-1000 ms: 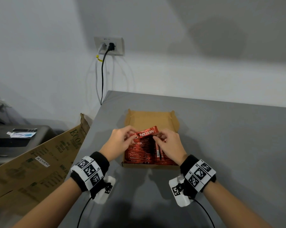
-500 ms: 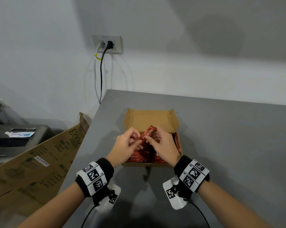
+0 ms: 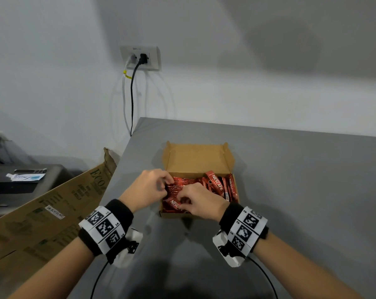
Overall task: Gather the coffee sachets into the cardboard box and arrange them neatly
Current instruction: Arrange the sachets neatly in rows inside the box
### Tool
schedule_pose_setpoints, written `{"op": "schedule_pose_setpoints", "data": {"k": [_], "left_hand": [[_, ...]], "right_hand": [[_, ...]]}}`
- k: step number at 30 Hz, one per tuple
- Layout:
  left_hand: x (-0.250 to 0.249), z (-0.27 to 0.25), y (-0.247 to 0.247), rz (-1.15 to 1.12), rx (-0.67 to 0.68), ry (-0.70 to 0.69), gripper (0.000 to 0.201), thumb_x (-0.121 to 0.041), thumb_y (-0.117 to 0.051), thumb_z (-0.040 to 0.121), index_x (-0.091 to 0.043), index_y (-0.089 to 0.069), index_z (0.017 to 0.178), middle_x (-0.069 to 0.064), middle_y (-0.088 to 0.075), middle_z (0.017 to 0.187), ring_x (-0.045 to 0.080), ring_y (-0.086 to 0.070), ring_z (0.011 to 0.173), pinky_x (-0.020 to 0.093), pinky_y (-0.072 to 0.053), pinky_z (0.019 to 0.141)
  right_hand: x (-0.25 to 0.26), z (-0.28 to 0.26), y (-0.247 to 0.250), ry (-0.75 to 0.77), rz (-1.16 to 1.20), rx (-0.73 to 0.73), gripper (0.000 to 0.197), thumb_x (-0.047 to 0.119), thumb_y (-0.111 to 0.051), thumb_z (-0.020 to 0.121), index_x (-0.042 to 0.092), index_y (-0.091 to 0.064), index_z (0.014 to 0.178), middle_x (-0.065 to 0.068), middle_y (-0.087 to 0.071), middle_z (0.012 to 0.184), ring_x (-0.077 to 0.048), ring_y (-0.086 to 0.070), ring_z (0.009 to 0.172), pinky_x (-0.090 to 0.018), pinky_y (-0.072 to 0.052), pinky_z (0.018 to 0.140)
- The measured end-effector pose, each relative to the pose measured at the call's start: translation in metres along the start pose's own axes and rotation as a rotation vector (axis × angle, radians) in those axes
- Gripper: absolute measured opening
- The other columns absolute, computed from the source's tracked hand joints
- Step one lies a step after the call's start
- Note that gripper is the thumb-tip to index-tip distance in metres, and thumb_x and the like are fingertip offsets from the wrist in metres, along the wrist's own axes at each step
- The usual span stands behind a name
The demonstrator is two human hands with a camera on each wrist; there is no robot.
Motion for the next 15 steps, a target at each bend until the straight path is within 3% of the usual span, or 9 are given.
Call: {"op": "schedule_pose_setpoints", "data": {"k": [4,9,12,15], "left_hand": [[0.0,0.001,-0.004,-0.002,0.012,0.013,0.025,0.002,-0.061,0.075,-0.02,-0.066,0.086,-0.017,-0.057,0.078,0.007,-0.058,0.075,0.008,-0.041,0.068],[-0.004,0.003,-0.005,0.054,0.237,0.043,0.013,-0.005,-0.07,0.072,-0.015,-0.07,0.079,-0.01,-0.064,0.073,-0.001,-0.058,0.066,0.006,-0.044,0.061],[-0.003,0.002,-0.011,0.097,0.321,0.063,0.012,-0.013,-0.077,0.071,-0.021,-0.068,0.07,-0.015,-0.062,0.067,-0.002,-0.06,0.065,0.008,-0.045,0.06],[-0.006,0.001,-0.018,0.263,0.343,0.023,0.006,-0.023,-0.074,0.073,-0.023,-0.069,0.072,-0.016,-0.06,0.068,0.002,-0.057,0.067,0.009,-0.037,0.062]], "right_hand": [[0.001,0.004,-0.008,-0.039,-0.097,0.086,0.016,-0.002,-0.06,0.081,0.003,-0.067,0.095,-0.015,-0.068,0.093,-0.027,-0.064,0.089,-0.035,-0.052,0.082],[0.006,0.014,-0.013,-0.044,-0.242,0.142,0.018,-0.006,-0.055,0.08,-0.001,-0.065,0.093,-0.022,-0.063,0.099,-0.038,-0.06,0.094,-0.043,-0.05,0.081],[0.002,0.016,-0.012,-0.076,-0.208,0.14,0.016,-0.004,-0.056,0.08,0.0,-0.067,0.092,-0.02,-0.065,0.097,-0.036,-0.061,0.093,-0.04,-0.051,0.08],[-0.001,0.013,-0.006,-0.101,-0.103,0.123,0.014,0.002,-0.063,0.079,0.005,-0.07,0.092,-0.012,-0.07,0.095,-0.025,-0.064,0.091,-0.035,-0.053,0.083]]}}
Point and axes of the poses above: each hand's wrist, its own z-axis towards the middle knuckle, its own y-axis out of the back of the hand, x = y × z, the point moved 3 cm from there along z, towards the middle knuckle
